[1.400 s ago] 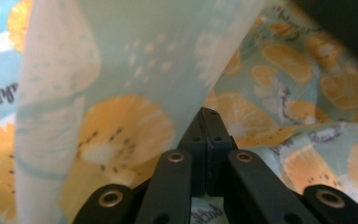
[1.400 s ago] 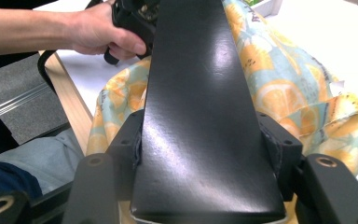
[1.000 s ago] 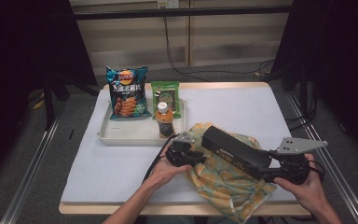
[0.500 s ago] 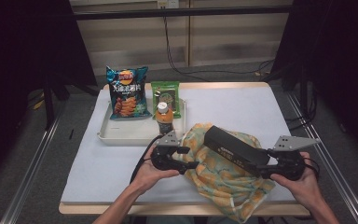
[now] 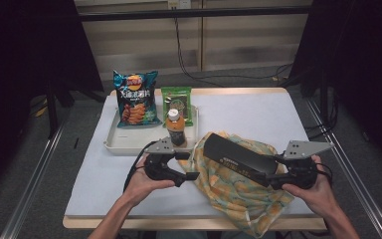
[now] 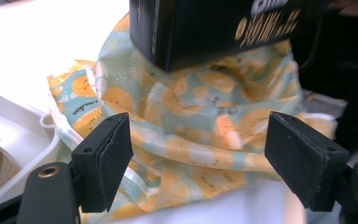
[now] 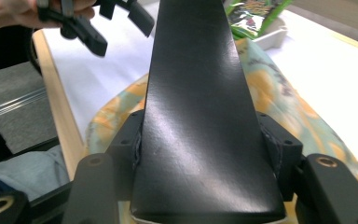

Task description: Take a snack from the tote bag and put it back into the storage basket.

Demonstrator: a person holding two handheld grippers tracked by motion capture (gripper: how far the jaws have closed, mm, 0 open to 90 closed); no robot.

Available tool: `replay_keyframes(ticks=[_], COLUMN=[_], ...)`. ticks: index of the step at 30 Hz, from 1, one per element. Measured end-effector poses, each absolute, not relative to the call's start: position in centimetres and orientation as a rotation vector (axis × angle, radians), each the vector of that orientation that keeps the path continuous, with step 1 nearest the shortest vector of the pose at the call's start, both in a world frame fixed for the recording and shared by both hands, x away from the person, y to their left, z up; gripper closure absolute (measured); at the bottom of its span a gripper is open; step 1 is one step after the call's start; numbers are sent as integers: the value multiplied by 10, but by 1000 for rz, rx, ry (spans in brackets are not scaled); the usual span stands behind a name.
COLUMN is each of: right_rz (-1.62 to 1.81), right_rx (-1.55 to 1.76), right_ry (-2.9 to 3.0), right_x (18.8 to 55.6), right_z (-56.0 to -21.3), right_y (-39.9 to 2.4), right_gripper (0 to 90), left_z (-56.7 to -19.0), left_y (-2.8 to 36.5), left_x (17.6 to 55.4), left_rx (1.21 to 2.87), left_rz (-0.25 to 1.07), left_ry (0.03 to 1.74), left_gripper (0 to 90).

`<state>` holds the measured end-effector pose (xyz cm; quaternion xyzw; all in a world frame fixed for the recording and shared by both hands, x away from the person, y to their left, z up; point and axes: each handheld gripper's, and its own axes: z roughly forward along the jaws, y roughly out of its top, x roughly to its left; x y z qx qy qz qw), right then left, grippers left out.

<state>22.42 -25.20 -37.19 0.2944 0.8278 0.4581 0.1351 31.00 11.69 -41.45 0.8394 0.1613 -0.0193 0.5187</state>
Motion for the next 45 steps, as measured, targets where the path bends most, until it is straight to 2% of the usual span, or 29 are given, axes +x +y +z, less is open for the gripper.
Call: replay_keyframes(ticks=[5,10,20,36,45], right_rz=[1324,1315,1300,1285,1269], right_rx=[797,779,700,616,600], right_ry=[2442,2474,2568,2622,2642], right_x=[227,230,229,231,234], right_z=[-375,-381,-392,-390,-393], right_y=[-238,-231,-211,-194,-190], right_gripper=[433,433,432,433,433], left_z=[-408,-404,-406,-417,-422], left_y=[130,135,126,107,102], left_x=[314,314,311,315,317], left_rx=[1993,1986,2033,2141,2178], left_rz=[-8,13,31,-21,-35], left_ry=[427,426,318,140,48], left_gripper=[156,131,70,102,187])
